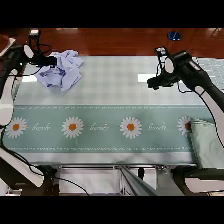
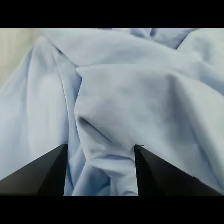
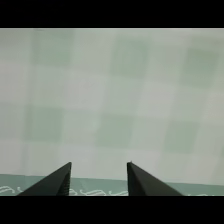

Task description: Fold the shirts.

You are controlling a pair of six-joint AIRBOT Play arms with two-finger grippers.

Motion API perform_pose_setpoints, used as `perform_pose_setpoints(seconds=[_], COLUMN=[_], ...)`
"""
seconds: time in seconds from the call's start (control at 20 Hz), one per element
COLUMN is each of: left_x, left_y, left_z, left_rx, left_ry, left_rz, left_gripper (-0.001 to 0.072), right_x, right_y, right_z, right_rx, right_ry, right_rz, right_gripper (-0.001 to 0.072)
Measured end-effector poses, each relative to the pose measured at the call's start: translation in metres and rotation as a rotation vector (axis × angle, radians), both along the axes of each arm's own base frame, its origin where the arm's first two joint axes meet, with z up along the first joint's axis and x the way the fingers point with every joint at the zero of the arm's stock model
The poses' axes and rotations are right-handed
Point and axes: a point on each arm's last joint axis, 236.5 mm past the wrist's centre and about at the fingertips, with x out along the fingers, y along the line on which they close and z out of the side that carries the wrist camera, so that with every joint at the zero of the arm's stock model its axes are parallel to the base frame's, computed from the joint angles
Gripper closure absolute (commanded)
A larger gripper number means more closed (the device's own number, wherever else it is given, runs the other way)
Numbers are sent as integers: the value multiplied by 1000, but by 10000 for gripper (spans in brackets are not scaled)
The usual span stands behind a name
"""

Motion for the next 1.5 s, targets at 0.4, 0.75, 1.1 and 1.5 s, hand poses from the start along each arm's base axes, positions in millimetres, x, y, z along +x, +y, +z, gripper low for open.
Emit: perform_pose_setpoints(seconds=[0.4,0.75,1.1,1.5], left_x=[-29,-29,-124,-275], left_y=[-32,-87,-160,-276], left_z=[-48,140,360,360], left_rx=[-170,-315,-350,-488], left_ry=[272,-23,-416,-387], left_rz=[2,-106,-313,-614], left_gripper=[687,687,687,687], right_x=[3,-13,-82,-147], right_y=[-22,-45,-68,-78], right_z=[18,141,282,297], right_rx=[-50,-38,65,132], right_ry=[-47,-324,-673,-751], right_rz=[-55,-93,-121,-118], right_gripper=[306,306,307,307])
